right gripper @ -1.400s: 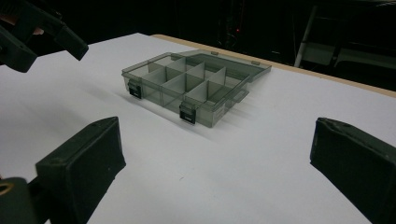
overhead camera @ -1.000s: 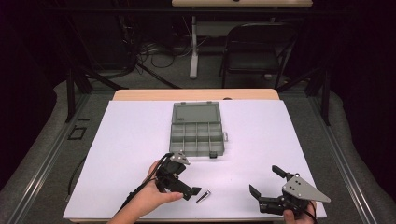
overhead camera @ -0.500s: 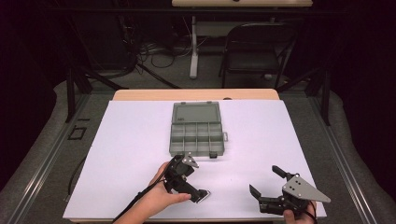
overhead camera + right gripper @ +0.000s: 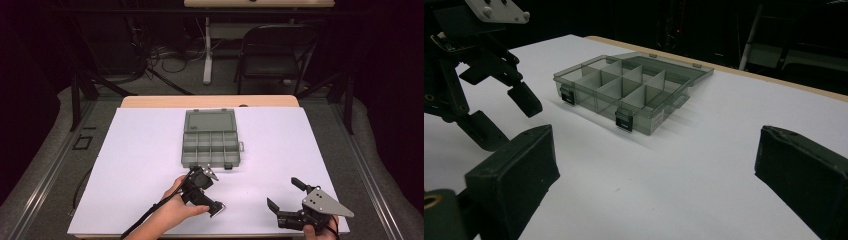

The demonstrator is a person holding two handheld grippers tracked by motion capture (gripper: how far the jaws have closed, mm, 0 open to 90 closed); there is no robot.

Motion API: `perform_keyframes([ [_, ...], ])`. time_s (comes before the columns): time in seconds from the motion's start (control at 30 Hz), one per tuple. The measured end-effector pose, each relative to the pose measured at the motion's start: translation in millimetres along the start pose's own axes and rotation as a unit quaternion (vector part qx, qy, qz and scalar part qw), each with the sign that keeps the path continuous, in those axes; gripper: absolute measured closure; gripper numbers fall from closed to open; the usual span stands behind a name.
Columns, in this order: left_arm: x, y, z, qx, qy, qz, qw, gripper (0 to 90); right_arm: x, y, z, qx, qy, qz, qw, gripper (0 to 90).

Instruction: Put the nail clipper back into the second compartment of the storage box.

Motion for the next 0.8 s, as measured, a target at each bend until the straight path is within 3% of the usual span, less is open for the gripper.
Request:
perform_keyframes([
  [0.17, -4.5, -2.6, 3.2, 0.011, 0.019, -0.003, 0.9997, 33.1, -0.9, 0.4, -0.1, -0.001, -0.005, -0.001, 1.0000, 3.1],
  [0.27, -6.6, -3.3, 6.2, 0.016, 0.014, 0.001, 0.9998, 40.3, -1.1, 0.3, 0.1, -0.003, -0.008, -0.001, 1.0000, 3.3],
  [0.33, -11.4, -4.6, 7.8, 0.023, 0.008, -0.009, 0.9997, 43.7, -1.0, 0.2, 0.0, -0.004, -0.008, -0.001, 1.0000, 3.4],
  [0.37, -13.1, -5.7, 7.8, 0.028, 0.011, -0.009, 0.9995, 45.7, -1.0, -0.5, -0.1, -0.005, -0.008, -0.001, 1.0000, 3.4],
  [0.43, -16.0, -8.2, 6.8, 0.047, 0.035, -0.006, 0.9983, 48.7, -0.9, -0.4, -1.1, -0.001, -0.009, 0.000, 1.0000, 3.6],
  [0.5, -17.6, -9.7, 7.7, 0.047, 0.038, -0.009, 0.9981, 49.6, -0.5, -0.6, -1.1, -0.001, -0.011, 0.000, 0.9999, 3.7],
  [0.6, -20.5, -15.8, 10.2, 0.059, 0.033, -0.011, 0.9976, 55.7, -0.9, -0.5, -1.2, -0.001, -0.010, 0.000, 1.0000, 3.7],
  [0.8, -24.3, -26.0, 9.0, 0.083, 0.029, -0.007, 0.9961, 59.2, -1.9, 0.1, -1.8, 0.000, -0.006, -0.001, 1.0000, 3.7],
])
Point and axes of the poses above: each handheld gripper's, and its own axes: y roughly backward along the jaws, z roughly out of its top, x roughly to its left, the point moved 10 cm from there along -y, roughly forward along the jaws, and after that the axes turned 8 degrees about y, right-handed, at the moved point
